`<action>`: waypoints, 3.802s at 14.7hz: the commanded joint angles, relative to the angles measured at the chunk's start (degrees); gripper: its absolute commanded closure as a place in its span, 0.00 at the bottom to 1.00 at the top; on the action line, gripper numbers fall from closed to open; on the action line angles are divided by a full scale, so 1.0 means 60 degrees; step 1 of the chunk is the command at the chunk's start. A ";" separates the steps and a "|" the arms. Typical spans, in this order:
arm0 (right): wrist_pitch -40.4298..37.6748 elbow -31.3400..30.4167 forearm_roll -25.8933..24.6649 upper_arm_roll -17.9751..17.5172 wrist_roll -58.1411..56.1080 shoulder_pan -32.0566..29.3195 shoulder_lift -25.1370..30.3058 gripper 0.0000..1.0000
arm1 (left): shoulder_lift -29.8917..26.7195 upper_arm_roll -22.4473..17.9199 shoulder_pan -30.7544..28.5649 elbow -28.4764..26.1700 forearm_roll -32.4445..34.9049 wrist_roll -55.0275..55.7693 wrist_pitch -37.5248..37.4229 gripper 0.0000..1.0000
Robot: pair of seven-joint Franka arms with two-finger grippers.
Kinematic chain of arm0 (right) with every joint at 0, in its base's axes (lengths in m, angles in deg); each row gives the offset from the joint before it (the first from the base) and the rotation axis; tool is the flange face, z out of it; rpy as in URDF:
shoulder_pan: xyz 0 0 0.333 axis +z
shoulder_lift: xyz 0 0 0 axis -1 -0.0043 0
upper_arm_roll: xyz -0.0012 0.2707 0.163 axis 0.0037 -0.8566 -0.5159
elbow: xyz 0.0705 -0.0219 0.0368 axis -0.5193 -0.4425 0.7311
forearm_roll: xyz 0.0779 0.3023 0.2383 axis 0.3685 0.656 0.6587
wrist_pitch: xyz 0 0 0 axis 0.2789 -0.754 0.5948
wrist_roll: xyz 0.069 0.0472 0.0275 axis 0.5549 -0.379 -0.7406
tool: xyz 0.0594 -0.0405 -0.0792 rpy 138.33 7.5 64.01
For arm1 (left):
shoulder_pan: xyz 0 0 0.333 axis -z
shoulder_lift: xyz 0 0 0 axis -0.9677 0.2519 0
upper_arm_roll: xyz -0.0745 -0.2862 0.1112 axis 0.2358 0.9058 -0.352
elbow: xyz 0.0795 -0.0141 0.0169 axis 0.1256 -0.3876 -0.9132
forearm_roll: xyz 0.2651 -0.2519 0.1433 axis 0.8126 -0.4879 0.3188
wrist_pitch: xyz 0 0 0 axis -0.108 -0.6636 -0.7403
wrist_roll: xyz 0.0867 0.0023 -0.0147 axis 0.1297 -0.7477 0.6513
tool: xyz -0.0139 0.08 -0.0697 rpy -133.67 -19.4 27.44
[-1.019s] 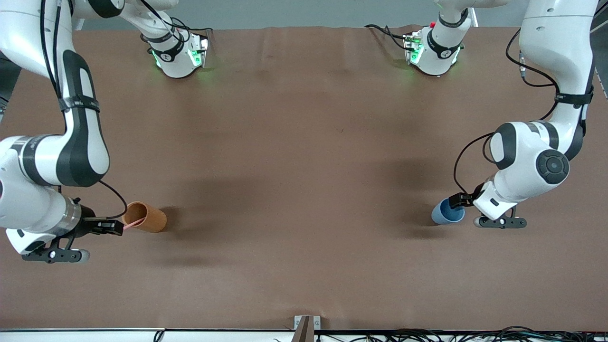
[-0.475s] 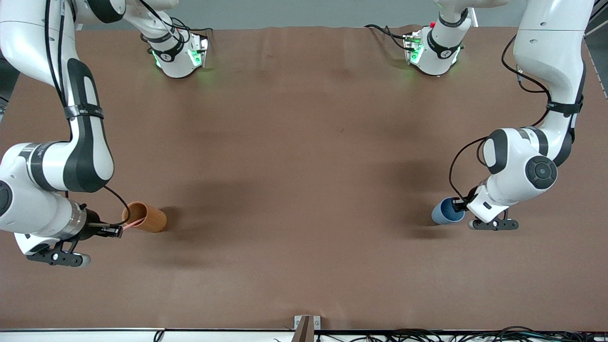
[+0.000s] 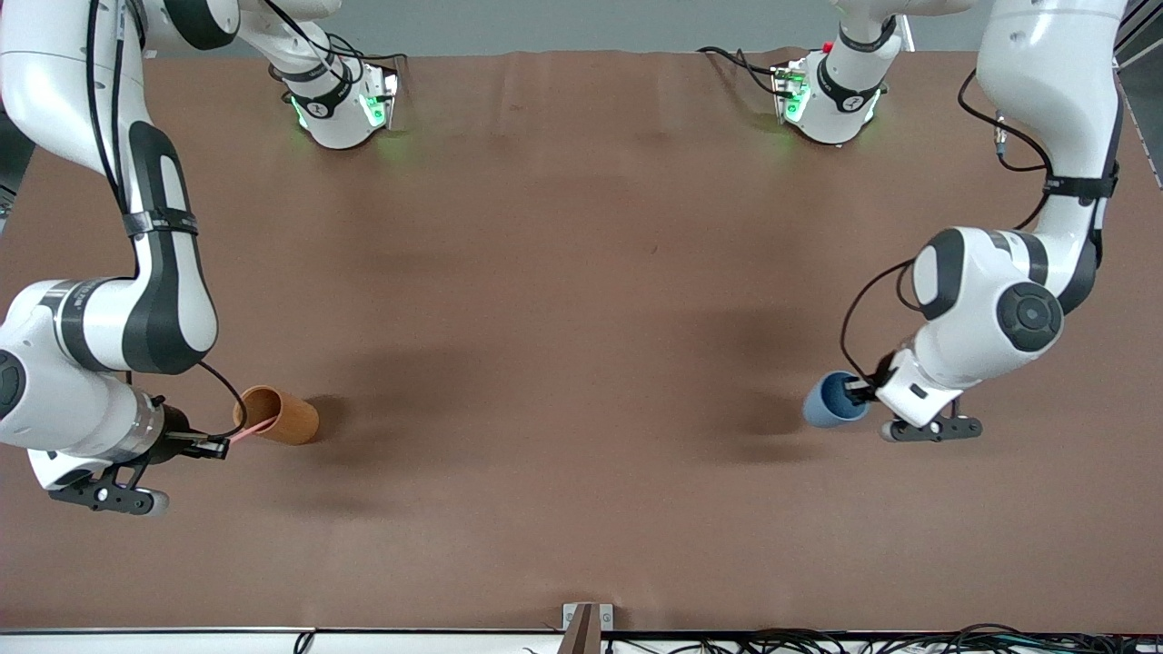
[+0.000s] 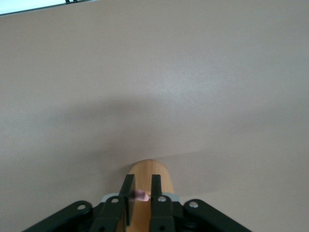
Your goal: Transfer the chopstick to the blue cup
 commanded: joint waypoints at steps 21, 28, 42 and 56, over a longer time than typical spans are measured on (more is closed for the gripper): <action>-0.1836 -0.3146 -0.0020 -0.0077 -0.0723 0.0128 0.6477 0.95 | 0.2925 0.5032 0.0934 0.1503 0.5268 1.0580 -0.0219 0.99; -0.0725 -0.3148 -0.0094 -0.0106 -0.0886 0.0814 0.6347 0.93 | 0.3116 0.5018 0.0919 0.1473 0.5458 1.0537 -0.0014 0.81; 0.2015 -0.1800 -0.1087 -0.0091 0.4675 0.5573 0.4020 0.97 | -0.1071 0.2092 0.0538 0.1503 0.1522 0.4172 -0.2122 0.00; 0.3010 -0.0994 -0.2482 -0.0091 0.6951 0.7848 0.1806 0.97 | -0.3840 -0.0388 0.0231 0.3202 0.0214 -0.1738 -0.6647 0.00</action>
